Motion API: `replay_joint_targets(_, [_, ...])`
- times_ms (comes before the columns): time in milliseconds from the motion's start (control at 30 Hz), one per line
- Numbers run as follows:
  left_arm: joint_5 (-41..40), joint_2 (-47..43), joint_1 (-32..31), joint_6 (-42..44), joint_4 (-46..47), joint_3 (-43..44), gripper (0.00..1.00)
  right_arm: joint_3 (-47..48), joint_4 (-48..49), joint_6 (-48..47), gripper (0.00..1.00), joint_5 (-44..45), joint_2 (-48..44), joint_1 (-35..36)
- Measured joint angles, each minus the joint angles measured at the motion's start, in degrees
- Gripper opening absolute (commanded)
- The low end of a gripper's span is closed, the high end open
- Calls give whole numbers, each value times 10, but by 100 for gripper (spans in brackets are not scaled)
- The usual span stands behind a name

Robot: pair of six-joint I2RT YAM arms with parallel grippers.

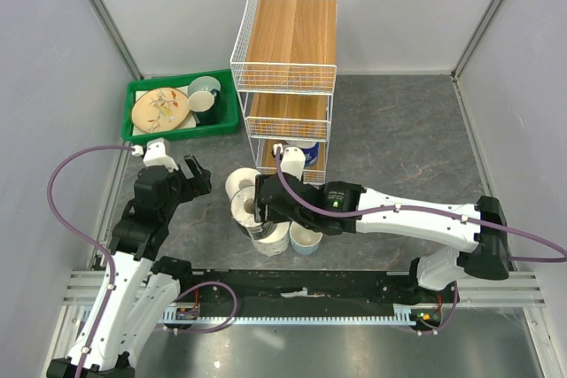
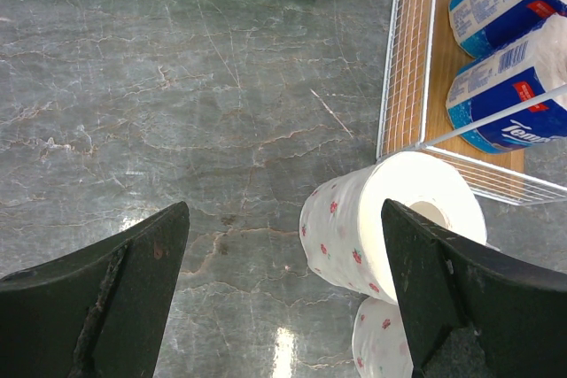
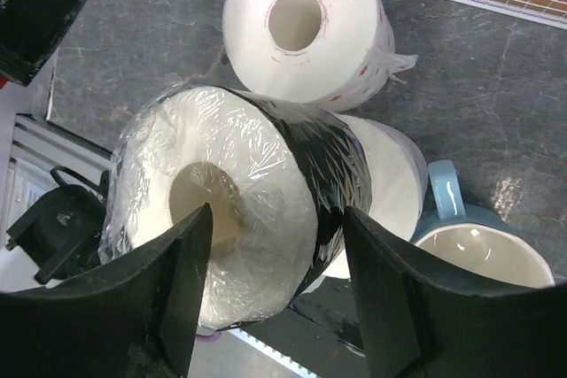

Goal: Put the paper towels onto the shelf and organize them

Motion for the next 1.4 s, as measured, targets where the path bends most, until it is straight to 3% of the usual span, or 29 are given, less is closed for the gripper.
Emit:
replay_joint_targets(333, [0,2,0,0,0,0,96,0,-9,4,43,19,3,0])
replay_joint_targets(533, [0,2,0,0,0,0,96,-36,21,6,41,26,-26,0])
replay_joint_targets(667, [0,2,0,0,0,0,96,-84,30,-1,41,44,-109,0])
replay_joint_targets(867, [0,5,0,0,0,0,96,-83,17,-4,41,97,-225,0])
replay_joint_targets(1067, [0,5,0,0,0,0,96,-116,-64,43,41,139,-310,0])
replay_joint_targets(1233, [1,5,0,0,0,0,96,-171,-193,118,41,176,-372,0])
replay_joint_targets(1400, [3,5,0,0,0,0,96,-185,-270,171,36,256,-448,0])
